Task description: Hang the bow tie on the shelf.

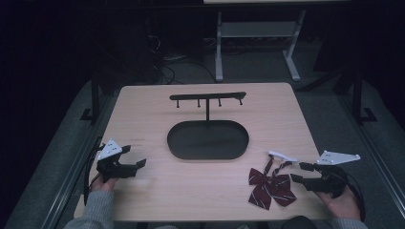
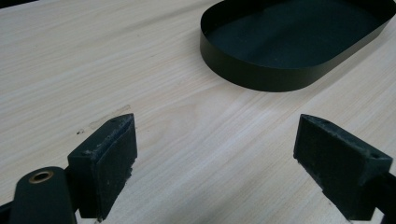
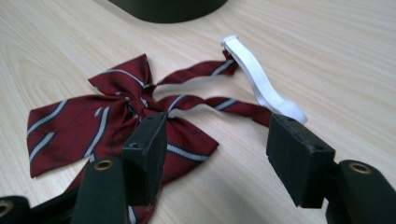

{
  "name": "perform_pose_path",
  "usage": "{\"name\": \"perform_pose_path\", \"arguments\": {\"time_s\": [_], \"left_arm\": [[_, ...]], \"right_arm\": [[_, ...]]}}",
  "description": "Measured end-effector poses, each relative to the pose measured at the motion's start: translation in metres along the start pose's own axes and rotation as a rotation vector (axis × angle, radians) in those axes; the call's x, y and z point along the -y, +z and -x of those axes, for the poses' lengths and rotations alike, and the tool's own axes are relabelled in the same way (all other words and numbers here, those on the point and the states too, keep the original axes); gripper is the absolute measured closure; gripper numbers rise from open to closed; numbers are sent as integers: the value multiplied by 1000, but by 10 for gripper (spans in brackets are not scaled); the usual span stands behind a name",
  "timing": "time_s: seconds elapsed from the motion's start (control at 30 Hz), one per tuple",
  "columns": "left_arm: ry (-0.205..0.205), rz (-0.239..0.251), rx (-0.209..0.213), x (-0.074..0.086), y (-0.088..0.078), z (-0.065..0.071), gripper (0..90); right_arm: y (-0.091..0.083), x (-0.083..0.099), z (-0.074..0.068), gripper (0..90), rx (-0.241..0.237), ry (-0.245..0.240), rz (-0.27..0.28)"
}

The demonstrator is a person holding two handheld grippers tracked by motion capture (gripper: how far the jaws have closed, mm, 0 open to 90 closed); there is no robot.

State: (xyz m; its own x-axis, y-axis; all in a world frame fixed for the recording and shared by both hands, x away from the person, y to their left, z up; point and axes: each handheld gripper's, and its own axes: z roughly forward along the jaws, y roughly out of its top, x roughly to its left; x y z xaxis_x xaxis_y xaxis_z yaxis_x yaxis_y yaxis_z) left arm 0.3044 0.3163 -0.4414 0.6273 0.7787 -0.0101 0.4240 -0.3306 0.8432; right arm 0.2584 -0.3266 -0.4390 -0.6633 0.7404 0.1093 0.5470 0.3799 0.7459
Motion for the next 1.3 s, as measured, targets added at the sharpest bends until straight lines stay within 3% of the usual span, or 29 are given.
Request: {"name": "perform_pose_path", "arguments": {"time_s": [0.37,0.63,1.3], "left_arm": [[12,-10,4,0,1,1,130],[4,-3,2,0,1,1,130],[2,5,1,0,-1,1,130]], "right_arm": [[3,-17,-7,369,-30,-42,9],[4,-34,-8,366,-25,-74,-1],[21,-61,-7,380,-47,-117,-79]]}}
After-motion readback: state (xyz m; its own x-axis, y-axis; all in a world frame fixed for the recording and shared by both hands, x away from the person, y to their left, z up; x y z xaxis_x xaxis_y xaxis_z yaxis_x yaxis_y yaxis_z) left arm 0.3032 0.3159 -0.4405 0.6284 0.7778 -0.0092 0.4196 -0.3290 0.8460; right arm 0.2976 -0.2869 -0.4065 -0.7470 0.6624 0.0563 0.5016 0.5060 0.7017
